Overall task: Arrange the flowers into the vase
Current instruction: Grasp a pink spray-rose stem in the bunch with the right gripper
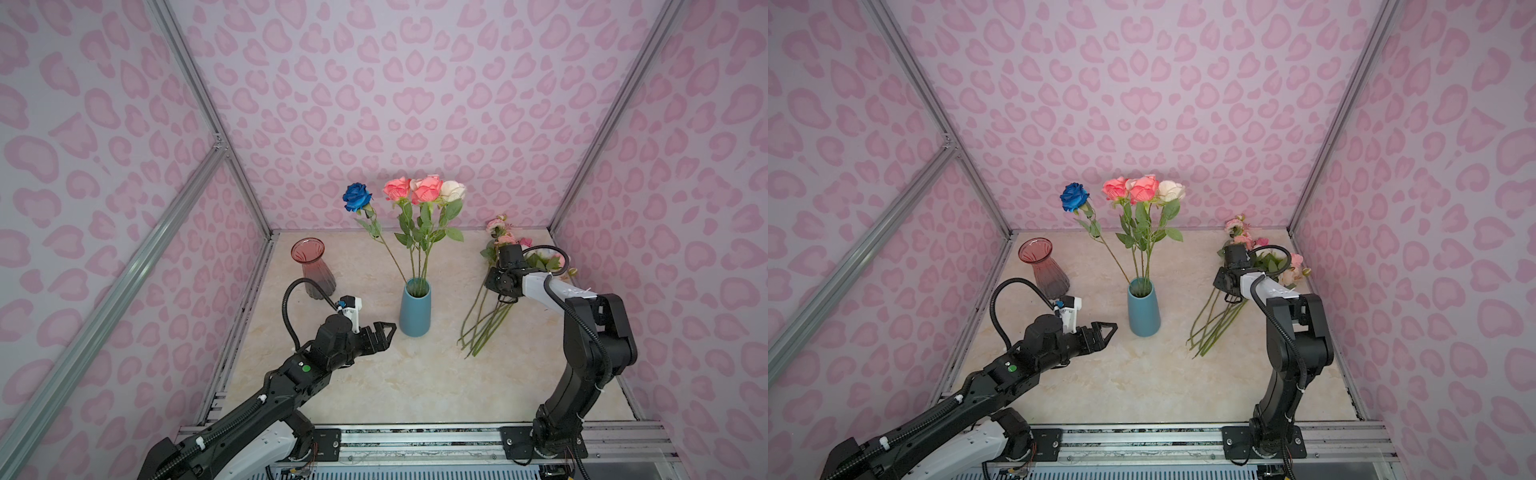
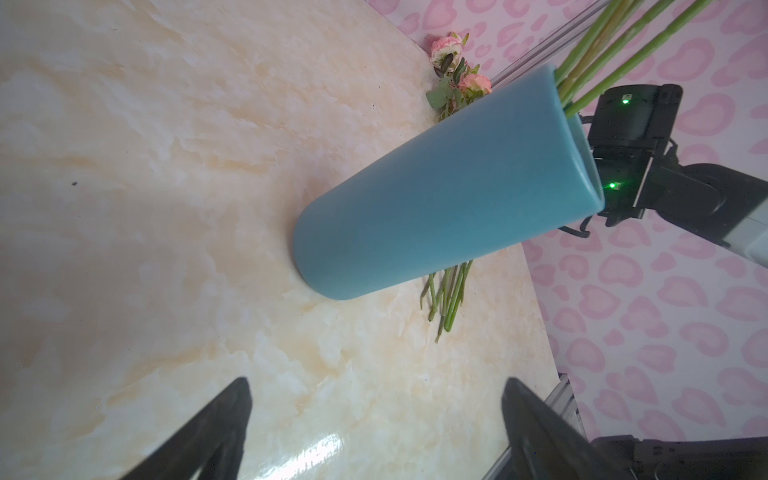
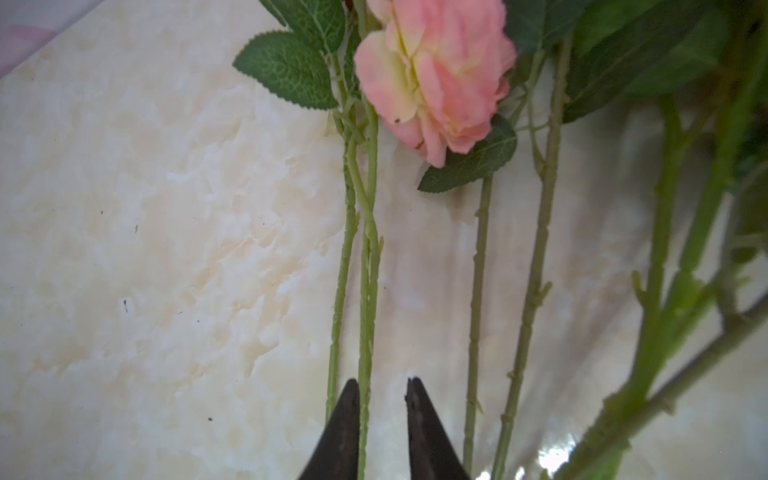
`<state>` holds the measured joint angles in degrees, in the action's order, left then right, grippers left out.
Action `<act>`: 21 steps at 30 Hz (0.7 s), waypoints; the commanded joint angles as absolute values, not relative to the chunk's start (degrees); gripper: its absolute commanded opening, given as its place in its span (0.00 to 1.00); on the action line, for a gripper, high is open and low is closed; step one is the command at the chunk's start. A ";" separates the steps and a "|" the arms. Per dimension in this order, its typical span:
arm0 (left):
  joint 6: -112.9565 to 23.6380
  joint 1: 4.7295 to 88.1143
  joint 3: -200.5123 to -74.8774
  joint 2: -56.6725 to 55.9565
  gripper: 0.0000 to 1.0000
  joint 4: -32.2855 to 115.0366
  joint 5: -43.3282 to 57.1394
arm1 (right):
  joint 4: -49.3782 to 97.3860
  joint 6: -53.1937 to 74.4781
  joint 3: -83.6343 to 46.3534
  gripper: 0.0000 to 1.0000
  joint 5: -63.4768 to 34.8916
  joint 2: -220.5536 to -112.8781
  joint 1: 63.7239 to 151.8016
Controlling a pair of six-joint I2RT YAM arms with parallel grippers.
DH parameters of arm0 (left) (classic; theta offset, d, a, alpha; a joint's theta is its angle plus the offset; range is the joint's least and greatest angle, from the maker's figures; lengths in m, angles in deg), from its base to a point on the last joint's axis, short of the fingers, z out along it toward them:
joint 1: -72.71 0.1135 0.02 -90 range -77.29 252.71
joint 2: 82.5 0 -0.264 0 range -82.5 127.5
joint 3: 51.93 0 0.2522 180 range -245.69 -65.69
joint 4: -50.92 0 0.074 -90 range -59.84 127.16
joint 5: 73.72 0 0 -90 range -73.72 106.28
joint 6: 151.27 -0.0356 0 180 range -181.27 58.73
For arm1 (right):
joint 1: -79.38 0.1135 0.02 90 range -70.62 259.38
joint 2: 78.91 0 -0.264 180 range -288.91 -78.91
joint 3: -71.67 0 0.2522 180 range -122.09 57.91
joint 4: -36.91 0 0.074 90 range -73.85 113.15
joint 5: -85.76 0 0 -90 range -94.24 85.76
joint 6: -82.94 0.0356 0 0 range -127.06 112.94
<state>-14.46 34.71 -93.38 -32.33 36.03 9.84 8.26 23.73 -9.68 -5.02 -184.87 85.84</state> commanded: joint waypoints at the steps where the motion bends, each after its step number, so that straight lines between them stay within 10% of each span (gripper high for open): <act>1: -15.14 34.66 -93.97 -32.05 0.95 38.80 9.41 | 7.25 23.50 -11.00 0.25 -6.98 -187.53 85.87; 21: -17.03 34.66 -95.84 -31.19 0.96 37.37 10.34 | 12.33 24.47 -10.58 0.02 -10.56 -186.36 85.87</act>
